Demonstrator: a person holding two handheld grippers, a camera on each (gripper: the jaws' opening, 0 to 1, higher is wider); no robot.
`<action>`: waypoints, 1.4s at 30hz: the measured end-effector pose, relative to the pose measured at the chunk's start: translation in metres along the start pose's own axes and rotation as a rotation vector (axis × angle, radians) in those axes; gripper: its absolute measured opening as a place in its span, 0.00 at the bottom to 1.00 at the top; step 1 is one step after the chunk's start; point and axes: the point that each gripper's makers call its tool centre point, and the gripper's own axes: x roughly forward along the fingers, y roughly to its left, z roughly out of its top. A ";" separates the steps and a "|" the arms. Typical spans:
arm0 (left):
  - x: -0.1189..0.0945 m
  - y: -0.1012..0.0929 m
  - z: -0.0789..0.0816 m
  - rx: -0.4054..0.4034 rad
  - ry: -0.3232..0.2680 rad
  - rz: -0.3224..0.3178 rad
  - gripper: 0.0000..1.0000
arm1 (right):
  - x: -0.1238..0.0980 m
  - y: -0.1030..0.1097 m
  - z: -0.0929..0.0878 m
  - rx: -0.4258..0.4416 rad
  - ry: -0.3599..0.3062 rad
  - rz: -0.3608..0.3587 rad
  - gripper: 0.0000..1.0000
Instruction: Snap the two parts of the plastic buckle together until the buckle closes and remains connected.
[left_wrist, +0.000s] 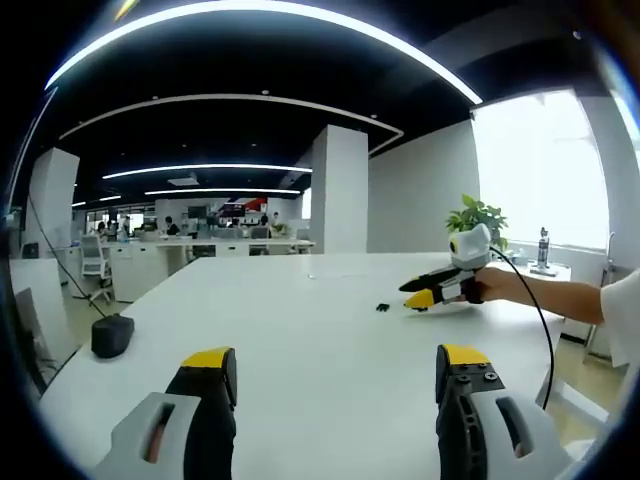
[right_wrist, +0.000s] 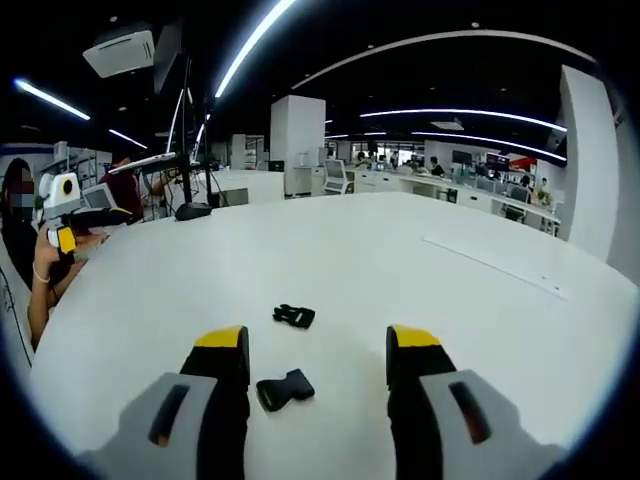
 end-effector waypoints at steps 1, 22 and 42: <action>0.000 0.000 0.000 0.001 0.002 0.001 0.83 | 0.000 0.000 0.000 0.000 0.000 0.001 0.55; 0.004 0.002 -0.005 -0.019 0.012 -0.004 0.83 | 0.004 0.000 0.002 -0.115 0.047 0.025 0.49; 0.012 0.008 -0.006 -0.031 0.028 0.000 0.83 | 0.020 0.013 0.013 -0.205 0.025 0.153 0.33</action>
